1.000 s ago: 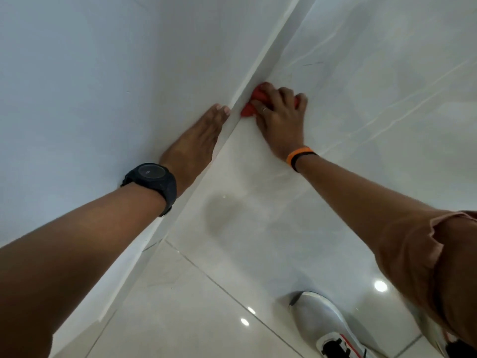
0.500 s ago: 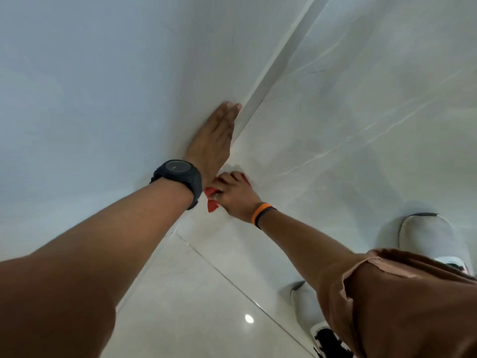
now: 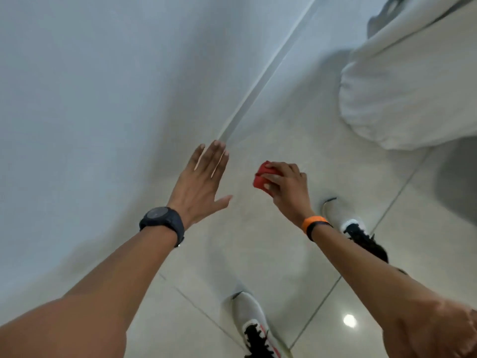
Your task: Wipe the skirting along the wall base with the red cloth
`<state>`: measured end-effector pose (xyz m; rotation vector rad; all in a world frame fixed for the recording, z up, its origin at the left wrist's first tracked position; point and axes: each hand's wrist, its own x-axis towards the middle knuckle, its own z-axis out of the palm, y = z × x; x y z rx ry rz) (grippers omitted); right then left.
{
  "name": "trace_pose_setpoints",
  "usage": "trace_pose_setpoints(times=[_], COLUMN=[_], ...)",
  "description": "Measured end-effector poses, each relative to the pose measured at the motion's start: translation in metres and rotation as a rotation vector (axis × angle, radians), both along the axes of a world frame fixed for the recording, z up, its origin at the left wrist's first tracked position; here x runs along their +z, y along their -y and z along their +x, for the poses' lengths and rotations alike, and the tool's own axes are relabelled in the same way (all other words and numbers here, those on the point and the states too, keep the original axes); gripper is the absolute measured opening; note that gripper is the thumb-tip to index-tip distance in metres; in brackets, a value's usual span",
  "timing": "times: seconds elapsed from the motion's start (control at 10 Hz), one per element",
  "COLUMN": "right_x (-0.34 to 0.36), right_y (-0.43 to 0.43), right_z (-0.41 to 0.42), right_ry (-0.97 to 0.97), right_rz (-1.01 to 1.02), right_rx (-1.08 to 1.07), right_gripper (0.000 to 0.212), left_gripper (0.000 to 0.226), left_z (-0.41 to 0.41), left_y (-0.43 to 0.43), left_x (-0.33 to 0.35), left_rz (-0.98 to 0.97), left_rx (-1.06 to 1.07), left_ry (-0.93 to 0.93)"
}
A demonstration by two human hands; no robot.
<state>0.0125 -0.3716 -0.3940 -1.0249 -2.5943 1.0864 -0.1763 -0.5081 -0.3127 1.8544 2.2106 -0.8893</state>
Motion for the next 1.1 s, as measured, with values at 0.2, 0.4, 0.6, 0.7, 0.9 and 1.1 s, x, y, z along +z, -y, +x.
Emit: trace_pose_setpoints(times=[0.2, 0.4, 0.6, 0.7, 0.9, 1.1], right_x=[0.177, 0.338, 0.404, 0.401, 0.358, 0.375], right_y=[-0.148, -0.297, -0.415, -0.45, -0.458, -0.443], right_z=[0.065, 0.115, 0.139, 0.136, 0.122, 0.133], right_ry=[-0.171, -0.276, -0.278, -0.164, 0.233, 0.198], right_rz=[0.146, 0.408, 0.48, 0.459, 0.436, 0.384], right_rx=[-0.257, -0.298, -0.426, -0.412, -0.056, -0.082], right_gripper=[0.021, 0.022, 0.033, 0.032, 0.028, 0.058], left_gripper=[0.105, 0.104, 0.097, 0.095, 0.1, 0.101], left_z=[0.059, 0.113, 0.141, 0.147, 0.147, 0.129], left_y=[-0.149, -0.319, -0.447, -0.481, -0.497, -0.482], left_x=[0.106, 0.224, 0.285, 0.291, 0.272, 0.29], left_rz=[0.209, 0.492, 0.585, 0.559, 0.46, 0.568], left_rx=[0.124, 0.101, 0.047, 0.075, 0.222, 0.305], left_ry=[0.101, 0.332, 0.385, 0.345, 0.358, 0.358])
